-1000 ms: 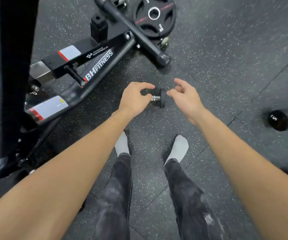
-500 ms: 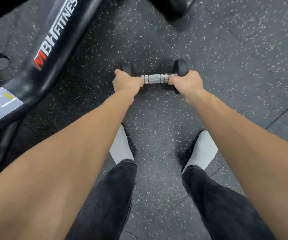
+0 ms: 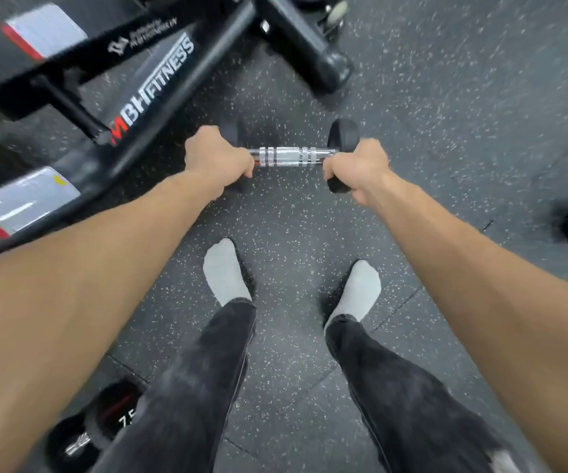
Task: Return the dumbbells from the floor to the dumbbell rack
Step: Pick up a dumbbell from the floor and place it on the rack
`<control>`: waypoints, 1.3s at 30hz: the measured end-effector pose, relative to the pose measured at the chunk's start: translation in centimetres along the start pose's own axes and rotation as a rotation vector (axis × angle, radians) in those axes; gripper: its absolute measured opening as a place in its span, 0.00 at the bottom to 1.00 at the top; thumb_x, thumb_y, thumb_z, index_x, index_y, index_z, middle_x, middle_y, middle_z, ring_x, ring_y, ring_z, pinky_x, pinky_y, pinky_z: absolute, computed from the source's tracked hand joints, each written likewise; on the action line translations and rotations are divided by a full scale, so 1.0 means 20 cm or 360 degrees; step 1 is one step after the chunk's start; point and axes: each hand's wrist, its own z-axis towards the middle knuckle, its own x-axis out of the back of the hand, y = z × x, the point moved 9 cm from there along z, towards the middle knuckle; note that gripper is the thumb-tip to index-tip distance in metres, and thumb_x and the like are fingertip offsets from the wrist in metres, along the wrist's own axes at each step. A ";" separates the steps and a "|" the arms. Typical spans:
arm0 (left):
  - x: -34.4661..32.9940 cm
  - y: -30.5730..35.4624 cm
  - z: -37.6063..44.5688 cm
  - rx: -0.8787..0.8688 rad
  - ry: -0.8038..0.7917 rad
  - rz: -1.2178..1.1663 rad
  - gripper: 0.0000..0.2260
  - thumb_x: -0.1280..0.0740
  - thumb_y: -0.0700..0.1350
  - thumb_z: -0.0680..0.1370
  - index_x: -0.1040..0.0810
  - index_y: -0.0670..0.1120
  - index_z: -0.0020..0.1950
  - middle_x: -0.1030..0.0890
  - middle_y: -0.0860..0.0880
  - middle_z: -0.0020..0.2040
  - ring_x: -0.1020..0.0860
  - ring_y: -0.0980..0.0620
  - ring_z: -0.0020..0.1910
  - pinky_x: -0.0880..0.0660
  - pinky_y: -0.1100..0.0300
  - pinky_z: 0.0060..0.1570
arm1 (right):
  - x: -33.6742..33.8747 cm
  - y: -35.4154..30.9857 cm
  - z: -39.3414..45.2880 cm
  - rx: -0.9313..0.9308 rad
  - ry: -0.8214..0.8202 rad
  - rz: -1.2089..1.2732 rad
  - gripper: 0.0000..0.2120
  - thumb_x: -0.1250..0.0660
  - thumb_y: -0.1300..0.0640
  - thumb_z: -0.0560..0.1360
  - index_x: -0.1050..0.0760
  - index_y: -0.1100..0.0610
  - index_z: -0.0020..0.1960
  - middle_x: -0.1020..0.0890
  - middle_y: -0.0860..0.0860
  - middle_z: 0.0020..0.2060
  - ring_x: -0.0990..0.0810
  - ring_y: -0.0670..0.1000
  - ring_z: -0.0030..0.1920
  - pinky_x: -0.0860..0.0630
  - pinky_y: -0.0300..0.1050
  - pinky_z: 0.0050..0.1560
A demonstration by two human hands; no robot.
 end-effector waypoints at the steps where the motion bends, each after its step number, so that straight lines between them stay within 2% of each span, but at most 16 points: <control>1: 0.12 0.05 -0.13 -0.0023 0.0022 -0.0030 0.22 0.21 0.41 0.65 0.20 0.40 0.56 0.19 0.43 0.55 0.23 0.45 0.47 0.34 0.58 0.27 | 0.07 -0.08 -0.14 0.0023 -0.0008 0.0007 0.11 0.28 0.68 0.68 0.26 0.57 0.44 0.26 0.50 0.37 0.31 0.49 0.33 0.34 0.40 0.30; 5: 0.69 0.34 -0.72 -0.0160 0.0111 -0.0125 0.17 0.22 0.41 0.63 0.22 0.41 0.48 0.19 0.44 0.47 0.21 0.43 0.46 0.31 0.57 0.34 | 0.41 -0.46 -0.81 0.0178 -0.0026 0.0047 0.12 0.29 0.69 0.68 0.28 0.56 0.37 0.27 0.49 0.34 0.29 0.49 0.33 0.35 0.38 0.27; 7: 1.01 0.49 -1.06 -0.0256 0.0174 -0.0115 0.15 0.23 0.42 0.64 0.23 0.41 0.46 0.21 0.47 0.42 0.20 0.43 0.46 0.29 0.57 0.36 | 0.58 -0.64 -1.19 0.0302 -0.0006 0.0065 0.12 0.28 0.69 0.69 0.28 0.56 0.38 0.26 0.49 0.34 0.30 0.48 0.33 0.34 0.38 0.27; 9: 1.33 0.62 -1.38 -0.0346 0.0275 -0.0105 0.13 0.25 0.42 0.64 0.24 0.43 0.45 0.20 0.47 0.41 0.20 0.43 0.44 0.29 0.57 0.35 | 0.73 -0.83 -1.55 0.0450 -0.0016 0.0093 0.10 0.28 0.70 0.68 0.26 0.57 0.41 0.25 0.50 0.34 0.29 0.49 0.34 0.34 0.38 0.29; 11: 1.67 0.71 -1.70 -0.0425 0.0423 -0.0160 0.11 0.26 0.43 0.65 0.23 0.45 0.44 0.18 0.46 0.42 0.19 0.43 0.42 0.28 0.57 0.34 | 0.85 -1.04 -1.91 0.0641 -0.0011 0.0064 0.09 0.28 0.68 0.67 0.23 0.58 0.44 0.24 0.49 0.34 0.28 0.49 0.34 0.32 0.38 0.29; 14: 2.11 0.75 -2.17 -0.0531 0.0682 -0.0249 0.12 0.25 0.44 0.64 0.22 0.46 0.44 0.18 0.48 0.41 0.20 0.42 0.45 0.28 0.56 0.38 | 0.99 -1.33 -2.44 0.0983 0.0066 0.0006 0.08 0.28 0.66 0.67 0.20 0.58 0.45 0.21 0.47 0.34 0.25 0.46 0.33 0.31 0.33 0.25; 17: 2.51 0.66 -2.59 -0.0564 0.0970 -0.0413 0.12 0.25 0.44 0.64 0.22 0.47 0.44 0.18 0.48 0.42 0.22 0.43 0.45 0.28 0.55 0.40 | 1.00 -1.58 -2.93 0.1311 0.0081 -0.0066 0.06 0.29 0.62 0.65 0.22 0.58 0.42 0.19 0.50 0.34 0.21 0.52 0.37 0.29 0.41 0.32; 19: 2.74 0.54 -2.83 -0.0573 0.1135 -0.0511 0.11 0.25 0.44 0.63 0.22 0.48 0.42 0.18 0.47 0.42 0.21 0.43 0.45 0.24 0.54 0.41 | 0.95 -1.71 -3.24 0.1531 0.0054 -0.0072 0.05 0.30 0.62 0.65 0.22 0.58 0.41 0.19 0.51 0.34 0.21 0.54 0.38 0.30 0.41 0.34; 22: 3.02 0.28 -3.17 -0.0534 0.1368 -0.0653 0.10 0.26 0.43 0.62 0.22 0.47 0.41 0.18 0.48 0.40 0.19 0.45 0.44 0.19 0.52 0.43 | 0.80 -1.84 -3.71 0.1823 -0.0040 -0.0109 0.04 0.30 0.61 0.67 0.23 0.56 0.41 0.19 0.49 0.35 0.22 0.51 0.38 0.31 0.40 0.32; 24: 3.18 0.07 -3.40 -0.0488 0.1538 -0.0656 0.09 0.26 0.42 0.62 0.21 0.46 0.40 0.18 0.49 0.39 0.19 0.46 0.43 0.19 0.52 0.43 | 0.65 -1.86 -3.98 0.1966 -0.0146 -0.0099 0.04 0.30 0.62 0.68 0.24 0.55 0.39 0.21 0.47 0.32 0.25 0.49 0.35 0.33 0.40 0.30; 26: 3.32 -0.16 -3.64 -0.0438 0.1695 -0.0662 0.09 0.25 0.43 0.62 0.21 0.47 0.40 0.17 0.50 0.38 0.19 0.46 0.43 0.19 0.52 0.44 | 0.49 -1.85 -4.25 0.2051 -0.0282 -0.0098 0.08 0.29 0.62 0.69 0.27 0.53 0.37 0.24 0.46 0.30 0.27 0.46 0.31 0.34 0.36 0.25; 29: 3.46 -0.58 -4.00 -0.0306 0.1892 -0.0744 0.10 0.24 0.43 0.62 0.20 0.47 0.40 0.17 0.49 0.39 0.19 0.47 0.43 0.19 0.53 0.42 | 0.20 -1.78 -4.68 0.2214 -0.0512 -0.0165 0.09 0.28 0.64 0.69 0.27 0.55 0.37 0.25 0.46 0.29 0.28 0.46 0.28 0.36 0.30 0.19; 33: 3.55 -1.11 -4.46 -0.0148 0.2123 -0.0811 0.12 0.24 0.41 0.63 0.19 0.46 0.44 0.17 0.50 0.41 0.19 0.49 0.44 0.21 0.56 0.38 | -0.19 -1.61 -5.22 0.2432 -0.0764 -0.0179 0.07 0.26 0.64 0.67 0.24 0.57 0.38 0.25 0.47 0.28 0.28 0.46 0.27 0.35 0.30 0.20; 35: 3.57 -1.36 -4.71 -0.0052 0.2273 -0.0834 0.12 0.23 0.40 0.64 0.20 0.45 0.44 0.18 0.50 0.41 0.20 0.52 0.42 0.24 0.59 0.35 | -0.40 -1.50 -5.49 0.2537 -0.0941 -0.0210 0.09 0.26 0.63 0.66 0.27 0.56 0.36 0.26 0.47 0.27 0.28 0.47 0.27 0.35 0.31 0.21; 39: 3.53 -1.82 -5.18 0.0240 0.2567 -0.0824 0.12 0.23 0.41 0.64 0.20 0.45 0.45 0.19 0.50 0.40 0.20 0.49 0.42 0.21 0.54 0.38 | -0.80 -1.24 -5.96 0.2634 -0.1318 -0.0267 0.09 0.26 0.65 0.66 0.26 0.58 0.37 0.27 0.47 0.29 0.31 0.46 0.29 0.36 0.31 0.22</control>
